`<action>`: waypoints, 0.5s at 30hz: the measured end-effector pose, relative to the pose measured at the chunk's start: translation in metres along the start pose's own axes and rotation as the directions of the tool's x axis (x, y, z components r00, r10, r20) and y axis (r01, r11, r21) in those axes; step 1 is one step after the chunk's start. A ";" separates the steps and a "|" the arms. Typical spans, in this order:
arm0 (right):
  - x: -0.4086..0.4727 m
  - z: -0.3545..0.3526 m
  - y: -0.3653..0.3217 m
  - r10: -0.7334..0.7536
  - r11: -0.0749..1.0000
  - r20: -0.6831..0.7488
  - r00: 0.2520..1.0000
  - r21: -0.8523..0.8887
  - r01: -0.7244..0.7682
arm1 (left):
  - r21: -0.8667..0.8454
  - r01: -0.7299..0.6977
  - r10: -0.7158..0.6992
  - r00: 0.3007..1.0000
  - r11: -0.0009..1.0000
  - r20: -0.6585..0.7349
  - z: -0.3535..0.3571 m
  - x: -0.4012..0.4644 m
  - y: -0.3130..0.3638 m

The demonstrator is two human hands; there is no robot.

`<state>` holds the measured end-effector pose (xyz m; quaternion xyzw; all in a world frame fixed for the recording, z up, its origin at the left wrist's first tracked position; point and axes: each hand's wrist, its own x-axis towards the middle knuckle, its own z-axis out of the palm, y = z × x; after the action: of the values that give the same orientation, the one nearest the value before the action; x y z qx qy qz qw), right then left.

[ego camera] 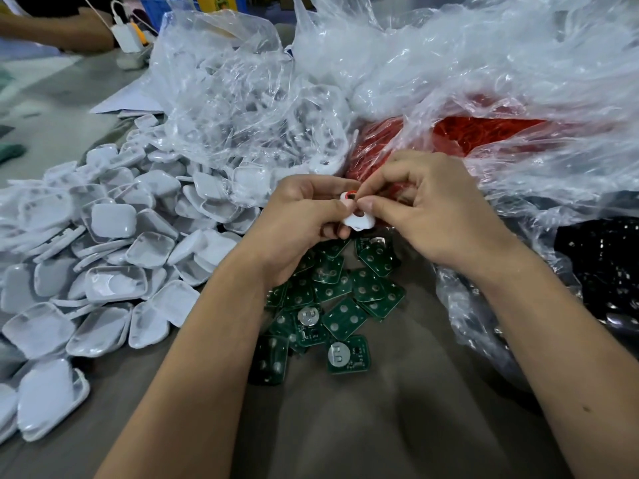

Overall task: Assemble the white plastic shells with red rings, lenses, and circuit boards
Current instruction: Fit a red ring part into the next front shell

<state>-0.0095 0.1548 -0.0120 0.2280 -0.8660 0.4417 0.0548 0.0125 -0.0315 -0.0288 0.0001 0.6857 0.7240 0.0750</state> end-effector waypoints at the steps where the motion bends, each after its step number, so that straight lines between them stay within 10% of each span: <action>1: 0.000 0.000 0.000 0.004 1.000 -0.003 1.000 -0.004 -0.004 | 0.034 -0.009 0.008 1.000 0.999 0.015 -0.001 0.000 0.000; 15: -0.001 0.001 0.002 0.066 0.998 -0.045 0.997 0.009 -0.066 | 0.055 -0.011 0.011 1.000 0.998 0.001 0.006 0.000 -0.002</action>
<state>-0.0094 0.1556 -0.0143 0.1895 -0.8699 0.4516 0.0590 0.0136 -0.0253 -0.0308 0.0063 0.7053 0.7053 0.0715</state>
